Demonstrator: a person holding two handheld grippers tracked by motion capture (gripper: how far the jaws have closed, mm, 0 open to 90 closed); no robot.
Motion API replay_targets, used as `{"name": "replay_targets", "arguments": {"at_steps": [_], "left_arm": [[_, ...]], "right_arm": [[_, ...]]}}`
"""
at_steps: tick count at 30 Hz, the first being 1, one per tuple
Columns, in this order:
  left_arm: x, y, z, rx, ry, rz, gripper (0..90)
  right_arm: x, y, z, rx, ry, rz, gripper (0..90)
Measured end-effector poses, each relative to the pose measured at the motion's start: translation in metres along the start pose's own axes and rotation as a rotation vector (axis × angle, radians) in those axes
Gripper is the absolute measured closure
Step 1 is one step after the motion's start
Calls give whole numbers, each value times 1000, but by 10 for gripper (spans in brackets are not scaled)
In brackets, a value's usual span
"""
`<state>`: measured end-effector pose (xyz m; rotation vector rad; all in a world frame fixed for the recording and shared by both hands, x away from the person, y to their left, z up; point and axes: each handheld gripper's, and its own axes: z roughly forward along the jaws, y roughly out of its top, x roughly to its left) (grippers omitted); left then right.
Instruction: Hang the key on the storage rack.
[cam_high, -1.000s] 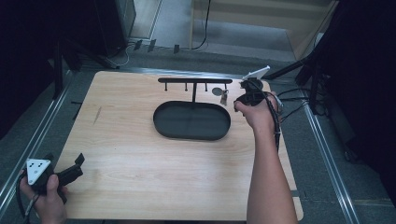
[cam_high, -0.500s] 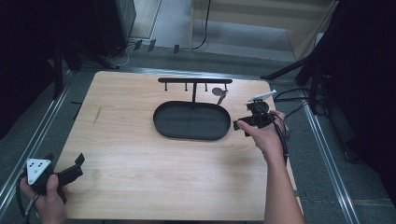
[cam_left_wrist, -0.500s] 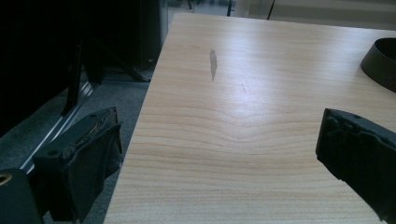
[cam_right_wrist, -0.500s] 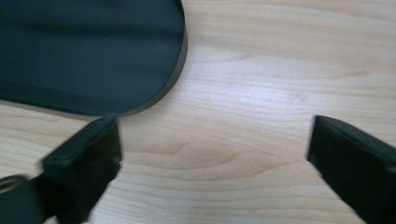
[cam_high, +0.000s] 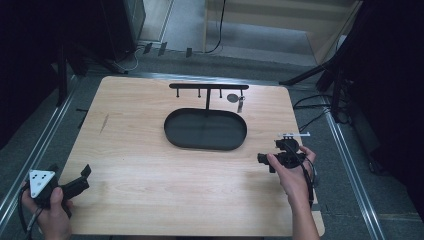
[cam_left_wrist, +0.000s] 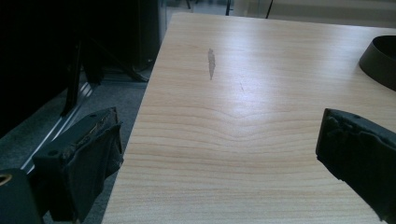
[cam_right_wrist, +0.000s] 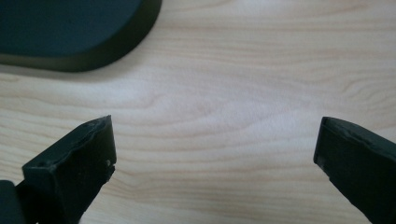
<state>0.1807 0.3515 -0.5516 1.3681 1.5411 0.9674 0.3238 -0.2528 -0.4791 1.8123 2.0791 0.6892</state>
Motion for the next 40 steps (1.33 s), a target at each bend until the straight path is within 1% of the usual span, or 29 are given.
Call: {"name": "replay_targets", "arguments": {"at_steps": [1,2,3,4,5,6,7,8,10,11,12,13,15,21,23,25,26,27,29,30,33,36,40], "left_arm": [[0,0,0,0,0,2,6],[0,0,0,-1,1,5,6],[-1,0,0,0,1,7,6],[-1,0,0,0,1,7,6],[-1,0,0,-1,2,8,6],[0,0,0,0,-3,6,7],[0,0,0,0,-3,6,6],[0,0,-1,-3,-6,0,6],[1,0,-1,-2,-7,0,6],[1,0,-1,-2,-7,0,6],[0,0,-1,-4,-7,0,6],[0,0,-1,-5,-6,5,6],[0,0,-1,-4,-7,8,6],[0,0,-1,-5,-9,6,6],[0,0,-1,-5,-8,5,6],[0,0,-1,-6,-11,1,7],[1,0,-1,-6,-12,-3,7],[1,0,-1,-6,-12,-3,6],[1,0,-1,-6,-13,-7,6],[1,0,-1,-6,-13,-7,6],[1,0,-1,-6,-15,-3,6],[2,0,-1,-2,-13,-10,6],[2,0,-1,-1,-12,-7,7]], "right_arm": [[-2,-6,1,-9,-2,0,0],[-8,-17,3,-30,-11,5,0],[-11,-23,4,-44,-7,13,0],[-11,-23,4,-44,-7,13,0],[-17,-33,6,-68,-9,28,0],[-20,-38,7,-86,-21,36,0],[-20,-38,7,-86,-21,36,0],[-26,-47,8,-114,-43,47,0],[-33,-57,7,-158,-49,72,0],[-33,-57,7,-158,-49,72,0],[-35,-61,7,-175,-50,73,0],[-40,-69,6,-216,-56,75,0],[-45,-78,5,-251,-49,77,0],[-59,-100,2,-316,-49,82,0],[-63,-106,-1,-336,-54,82,0],[-66,-111,-4,-360,-41,88,0],[-66,-113,-5,-369,-50,78,0],[-66,-113,-5,-369,-50,78,0],[-65,-118,-6,-396,-60,71,0],[-65,-118,-6,-396,-60,71,0],[-65,-121,-8,-413,-52,77,0],[-66,-123,-9,-440,-59,103,0],[-65,-123,-10,-447,-61,108,0]]}}
